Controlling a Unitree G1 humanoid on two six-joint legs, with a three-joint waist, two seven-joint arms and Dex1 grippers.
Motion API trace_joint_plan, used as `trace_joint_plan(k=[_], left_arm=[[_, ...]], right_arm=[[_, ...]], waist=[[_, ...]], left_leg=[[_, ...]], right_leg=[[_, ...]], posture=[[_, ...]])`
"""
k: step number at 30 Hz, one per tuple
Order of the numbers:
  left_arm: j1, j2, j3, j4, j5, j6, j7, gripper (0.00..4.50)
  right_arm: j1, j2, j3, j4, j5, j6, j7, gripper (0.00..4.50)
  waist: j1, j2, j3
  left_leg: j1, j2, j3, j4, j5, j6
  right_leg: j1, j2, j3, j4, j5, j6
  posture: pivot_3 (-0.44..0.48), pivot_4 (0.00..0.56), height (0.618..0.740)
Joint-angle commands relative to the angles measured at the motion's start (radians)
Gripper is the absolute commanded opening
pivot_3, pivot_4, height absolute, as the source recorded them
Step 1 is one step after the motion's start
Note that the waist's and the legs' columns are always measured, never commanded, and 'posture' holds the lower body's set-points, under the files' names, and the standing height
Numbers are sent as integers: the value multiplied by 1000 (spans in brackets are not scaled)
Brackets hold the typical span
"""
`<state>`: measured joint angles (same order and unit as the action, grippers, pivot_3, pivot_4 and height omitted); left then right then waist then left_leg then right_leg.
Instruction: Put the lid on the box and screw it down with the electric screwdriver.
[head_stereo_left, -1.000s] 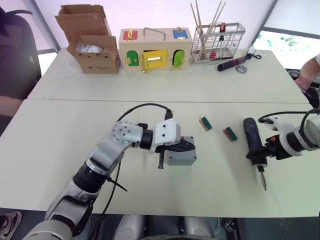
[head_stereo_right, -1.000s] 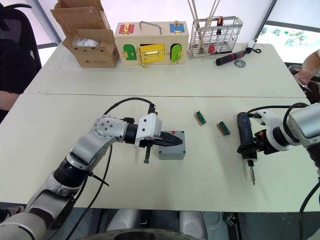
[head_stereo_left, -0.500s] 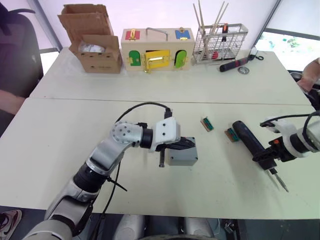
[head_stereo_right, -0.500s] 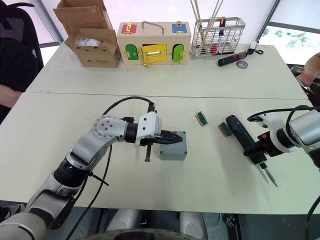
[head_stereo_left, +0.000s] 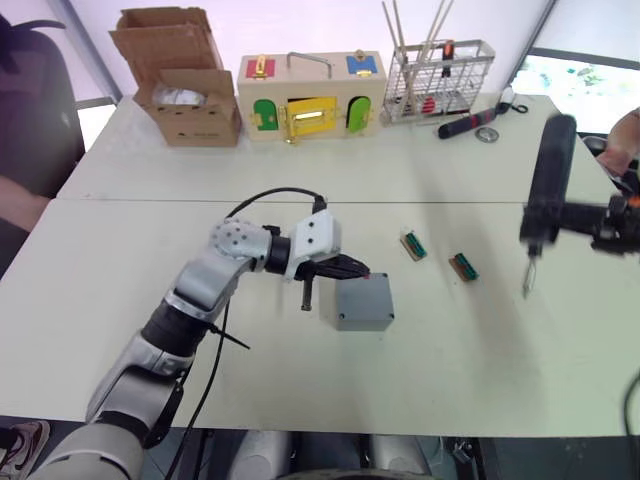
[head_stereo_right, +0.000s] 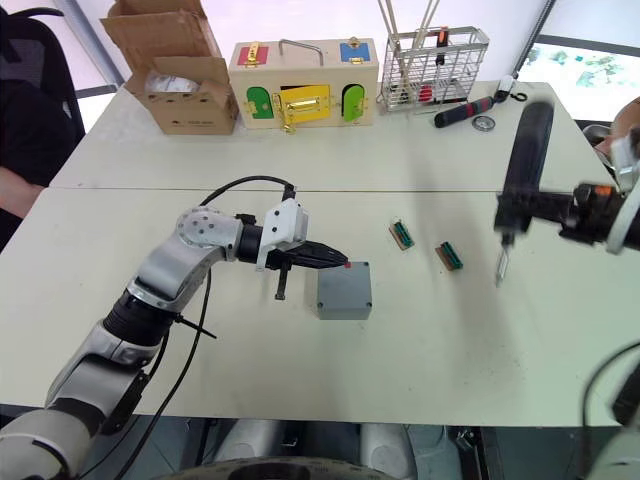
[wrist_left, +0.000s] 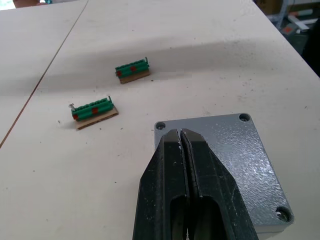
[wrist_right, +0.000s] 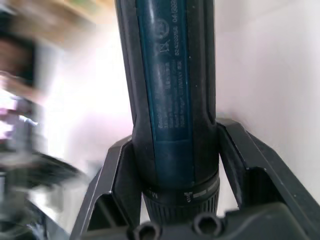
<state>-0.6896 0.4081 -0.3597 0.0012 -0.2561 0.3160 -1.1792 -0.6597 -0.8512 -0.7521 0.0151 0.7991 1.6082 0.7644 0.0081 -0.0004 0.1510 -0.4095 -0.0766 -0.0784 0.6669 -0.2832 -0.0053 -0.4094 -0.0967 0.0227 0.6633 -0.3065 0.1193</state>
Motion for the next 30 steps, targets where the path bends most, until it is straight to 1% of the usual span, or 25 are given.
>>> trace_joint_plan(k=[1,2,3,5,6,8,9,11,15,18,24,30], left_arm=[[-42,16,34,22,-28,-7,-48,0],[-49,22,36,34,-30,-3,-60,0],[-56,25,38,47,-36,8,-70,0],[-65,24,46,69,-44,26,-77,0],[-67,26,55,83,-50,38,-82,0],[-62,45,61,88,-56,62,-101,0],[-57,55,61,81,-59,77,-109,0],[-49,66,65,51,-68,101,-107,0],[-36,83,75,13,-87,151,-106,0],[-19,102,52,-12,-69,148,-113,0],[-16,112,17,-15,-47,126,-135,0],[-22,98,-12,15,-9,82,-142,0]], right_arm=[[-92,262,-221,-361,134,6,-245,1905],[-118,364,-249,-459,129,6,-312,1905],[-114,450,-242,-546,133,-28,-376,1905],[-98,558,-216,-657,134,-79,-457,1905],[-76,610,-173,-711,118,-120,-496,1905],[20,665,-10,-812,48,-235,-534,1905],[70,669,74,-849,15,-289,-538,1905],[155,681,178,-886,-20,-381,-535,1905],[302,667,324,-906,-84,-553,-497,1905],[388,647,414,-903,-138,-662,-483,1905],[478,619,543,-877,-219,-803,-476,1905],[517,603,588,-848,-239,-878,-472,1905]], waist=[[-1,0,0],[-2,1,0],[-4,1,0],[-3,1,0],[0,1,0],[4,1,0],[3,1,0],[-1,1,0],[-6,1,0],[-23,1,0],[-28,1,0],[-21,1,0]], left_leg=[[1,1,0,0,0,0],[0,1,-1,0,1,-1],[1,1,-1,-1,1,-2],[0,1,-1,-2,1,-2],[0,0,-1,-1,1,-3],[-1,-2,-2,-1,2,-3],[-1,-2,-3,-1,2,-3],[-1,-4,-3,-1,1,-2],[-1,-4,-3,-1,2,-2],[-1,-4,-3,-1,2,-2],[0,-2,-3,-1,2,-3],[0,-2,-3,0,2,-3]], right_leg=[[0,1,0,1,0,0],[-1,1,0,2,0,0],[-1,1,0,2,0,0],[-3,1,0,4,0,0],[-3,1,0,4,0,0],[-3,0,0,4,0,0],[-3,0,0,4,0,0],[-3,0,0,4,0,0],[-3,0,0,4,0,0],[-3,1,-1,5,0,0],[-3,3,0,4,0,0],[-2,3,0,3,0,0]], posture=[[0,150,740],[0,150,740],[0,150,740],[0,150,740],[0,150,740],[0,150,740],[0,150,740],[0,150,740],[0,150,740],[0,150,740],[0,150,740],[0,150,740]])
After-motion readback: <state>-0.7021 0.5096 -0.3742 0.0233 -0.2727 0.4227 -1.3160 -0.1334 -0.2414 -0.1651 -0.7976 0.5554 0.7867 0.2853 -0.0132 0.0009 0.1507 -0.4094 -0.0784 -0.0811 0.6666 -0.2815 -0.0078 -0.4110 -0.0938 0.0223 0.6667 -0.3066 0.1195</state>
